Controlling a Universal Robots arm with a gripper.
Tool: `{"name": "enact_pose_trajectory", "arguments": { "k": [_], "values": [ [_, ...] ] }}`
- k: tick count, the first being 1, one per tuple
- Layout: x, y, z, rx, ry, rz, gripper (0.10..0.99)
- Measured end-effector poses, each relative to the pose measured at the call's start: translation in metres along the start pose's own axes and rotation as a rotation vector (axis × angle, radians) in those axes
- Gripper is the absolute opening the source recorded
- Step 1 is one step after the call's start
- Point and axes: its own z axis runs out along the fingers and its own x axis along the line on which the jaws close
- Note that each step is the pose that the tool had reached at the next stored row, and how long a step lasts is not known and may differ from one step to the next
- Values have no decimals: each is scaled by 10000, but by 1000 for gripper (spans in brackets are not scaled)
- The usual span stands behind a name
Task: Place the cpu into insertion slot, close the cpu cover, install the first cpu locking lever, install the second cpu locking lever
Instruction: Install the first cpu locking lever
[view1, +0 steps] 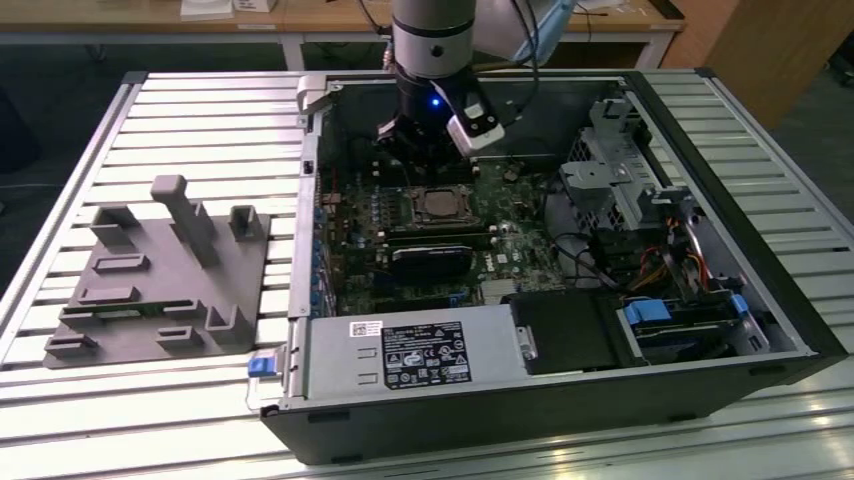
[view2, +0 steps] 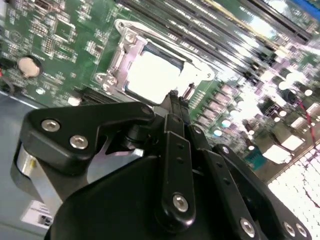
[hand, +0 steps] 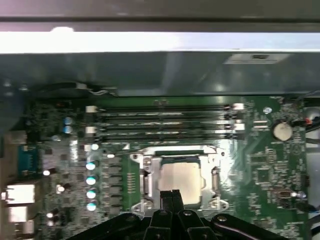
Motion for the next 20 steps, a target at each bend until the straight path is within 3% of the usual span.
{"name": "enact_pose_trajectory", "arguments": {
  "k": [11, 13, 15, 20],
  "values": [
    [312, -16, -15, -2, -13, -3, 106],
    [353, -18, -17, -69, -9, 2, 106],
    [388, -20, -19, -270, -2, 13, 106],
    [434, -23, -21, -1160, 32, 59, 106]
  ]
}}
